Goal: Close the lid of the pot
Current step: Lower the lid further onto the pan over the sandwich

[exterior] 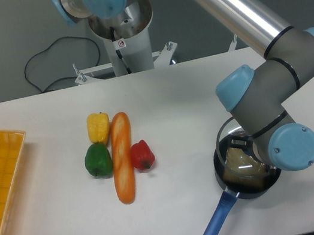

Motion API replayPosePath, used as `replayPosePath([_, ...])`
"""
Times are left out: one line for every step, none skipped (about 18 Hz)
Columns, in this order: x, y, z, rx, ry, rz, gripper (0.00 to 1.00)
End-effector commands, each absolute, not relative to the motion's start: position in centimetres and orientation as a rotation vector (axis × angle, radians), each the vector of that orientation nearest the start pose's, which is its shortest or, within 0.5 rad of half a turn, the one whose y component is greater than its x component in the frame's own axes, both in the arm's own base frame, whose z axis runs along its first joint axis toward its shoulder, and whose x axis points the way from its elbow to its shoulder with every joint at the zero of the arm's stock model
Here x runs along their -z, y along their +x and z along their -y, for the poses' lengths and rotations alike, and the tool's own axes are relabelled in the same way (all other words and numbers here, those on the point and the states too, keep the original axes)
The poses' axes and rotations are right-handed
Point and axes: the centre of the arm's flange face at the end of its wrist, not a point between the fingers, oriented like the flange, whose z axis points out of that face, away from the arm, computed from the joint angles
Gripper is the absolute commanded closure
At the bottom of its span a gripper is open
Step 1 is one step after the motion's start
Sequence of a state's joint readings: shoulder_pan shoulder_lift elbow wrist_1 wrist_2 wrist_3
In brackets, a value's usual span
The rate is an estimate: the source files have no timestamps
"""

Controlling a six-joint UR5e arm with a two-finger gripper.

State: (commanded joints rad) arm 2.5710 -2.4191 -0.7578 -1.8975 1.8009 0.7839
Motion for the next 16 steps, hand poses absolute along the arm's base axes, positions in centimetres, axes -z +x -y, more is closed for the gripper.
replayPosePath([-30.4,-58.8,-50.9,0.245,-3.522,0.307,0.54])
replayPosePath([-30.3,-58.8,-51.0,0.245,-3.524,0.304,0.54])
replayPosePath([-30.4,-58.7,-51.1,0.242,-3.524,0.304,0.54])
replayPosePath([-30.3,-58.6,-51.2,0.241,-3.525,0.315,0.54])
replayPosePath([-30.0,-58.7,-51.2,0.242,-3.527,0.32,0.54])
replayPosePath([-30.0,-58.6,-51.3,0.243,-3.526,0.32,0.54])
replayPosePath([-30.1,-58.6,-51.3,0.241,-3.525,0.32,0.54])
replayPosePath([-30.0,-58.6,-51.4,0.238,-3.527,0.317,0.54])
replayPosePath([-30.1,-58.6,-51.4,0.236,-3.526,0.32,0.54])
replayPosePath([-30.0,-58.6,-51.4,0.235,-3.526,0.323,0.54])
replayPosePath([-30.1,-58.4,-51.7,0.229,-3.526,0.326,0.53])
replayPosePath([-30.2,-58.5,-51.8,0.226,-3.525,0.329,0.53])
replayPosePath([-29.9,-58.4,-51.9,0.23,-3.527,0.326,0.53])
replayPosePath([-29.9,-58.4,-52.0,0.229,-3.527,0.326,0.53])
replayPosePath([-29.9,-58.3,-52.1,0.225,-3.525,0.337,0.53])
replayPosePath([-29.9,-58.2,-52.3,0.217,-3.526,0.345,0.53])
